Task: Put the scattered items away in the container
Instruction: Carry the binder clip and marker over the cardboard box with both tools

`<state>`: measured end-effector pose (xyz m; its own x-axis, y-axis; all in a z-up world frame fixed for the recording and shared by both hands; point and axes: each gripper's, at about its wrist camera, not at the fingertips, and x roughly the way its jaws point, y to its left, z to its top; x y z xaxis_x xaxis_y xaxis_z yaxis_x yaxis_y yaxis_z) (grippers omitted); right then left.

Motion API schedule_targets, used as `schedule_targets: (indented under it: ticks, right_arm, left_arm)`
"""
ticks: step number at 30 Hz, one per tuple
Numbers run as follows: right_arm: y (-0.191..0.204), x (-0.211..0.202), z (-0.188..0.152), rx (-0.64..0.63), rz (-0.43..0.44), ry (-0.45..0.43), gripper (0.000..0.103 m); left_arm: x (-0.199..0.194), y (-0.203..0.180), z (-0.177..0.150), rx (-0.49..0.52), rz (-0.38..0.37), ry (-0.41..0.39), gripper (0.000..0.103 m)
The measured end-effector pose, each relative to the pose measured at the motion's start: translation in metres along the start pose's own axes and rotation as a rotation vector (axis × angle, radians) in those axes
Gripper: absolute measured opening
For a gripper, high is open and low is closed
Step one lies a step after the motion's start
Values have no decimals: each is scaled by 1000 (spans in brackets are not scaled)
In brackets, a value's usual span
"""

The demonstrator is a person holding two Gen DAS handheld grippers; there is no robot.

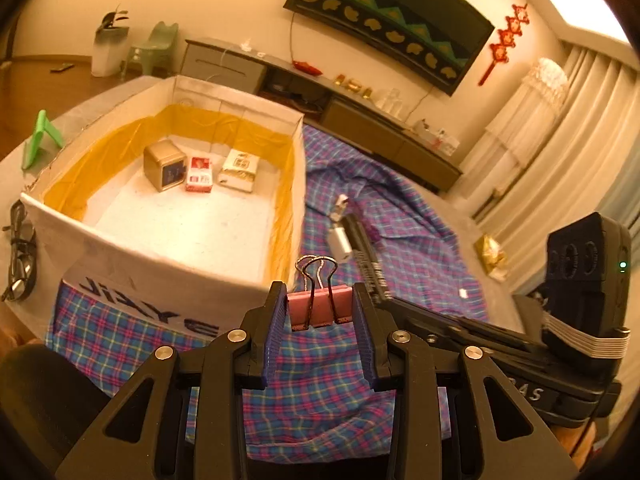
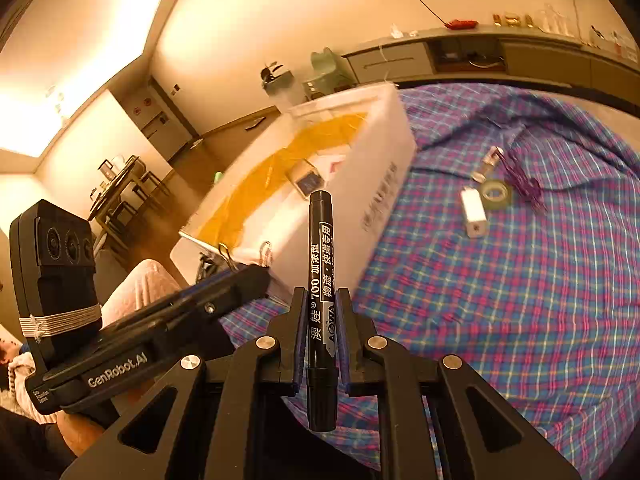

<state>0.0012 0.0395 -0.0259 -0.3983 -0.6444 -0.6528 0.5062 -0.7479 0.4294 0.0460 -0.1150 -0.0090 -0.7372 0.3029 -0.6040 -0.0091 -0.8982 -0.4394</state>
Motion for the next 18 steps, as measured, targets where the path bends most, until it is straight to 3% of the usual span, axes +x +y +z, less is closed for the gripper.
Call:
schedule_targets:
  ticks: [18]
  right_arm:
    - [50,7,33,-93,25,-7,15]
  left_arm:
    - [-32,38,36,-42,8,-98,34]
